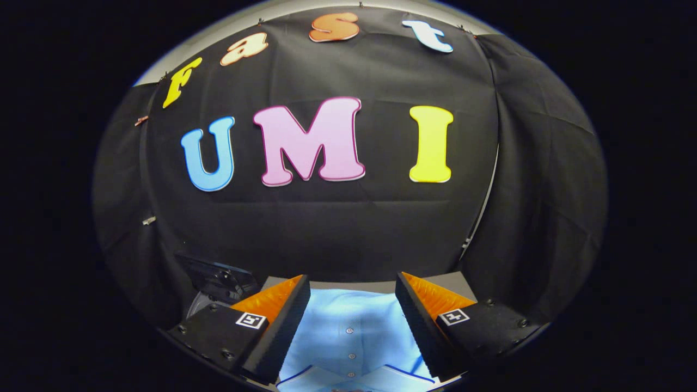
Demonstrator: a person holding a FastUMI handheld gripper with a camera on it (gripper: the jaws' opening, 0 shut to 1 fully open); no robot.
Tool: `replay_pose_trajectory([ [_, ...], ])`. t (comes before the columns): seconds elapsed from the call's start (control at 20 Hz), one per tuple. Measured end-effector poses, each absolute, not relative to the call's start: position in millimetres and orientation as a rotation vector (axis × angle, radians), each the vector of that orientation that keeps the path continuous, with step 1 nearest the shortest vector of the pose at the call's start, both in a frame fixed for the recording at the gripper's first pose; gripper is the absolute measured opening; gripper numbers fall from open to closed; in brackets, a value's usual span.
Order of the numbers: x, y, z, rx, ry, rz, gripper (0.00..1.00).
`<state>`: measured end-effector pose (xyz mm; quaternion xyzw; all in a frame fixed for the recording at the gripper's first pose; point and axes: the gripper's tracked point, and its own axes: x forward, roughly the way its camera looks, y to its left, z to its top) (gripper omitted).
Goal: Put the clothes into the washing machine and then close the washing machine lid.
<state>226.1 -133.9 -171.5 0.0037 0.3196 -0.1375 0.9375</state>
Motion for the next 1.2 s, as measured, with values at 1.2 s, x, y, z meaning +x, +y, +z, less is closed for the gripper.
replay_pose_trajectory([
  [1.2, 212, -153, -278, 0.001, 0.989, -0.265, 0.96],
])
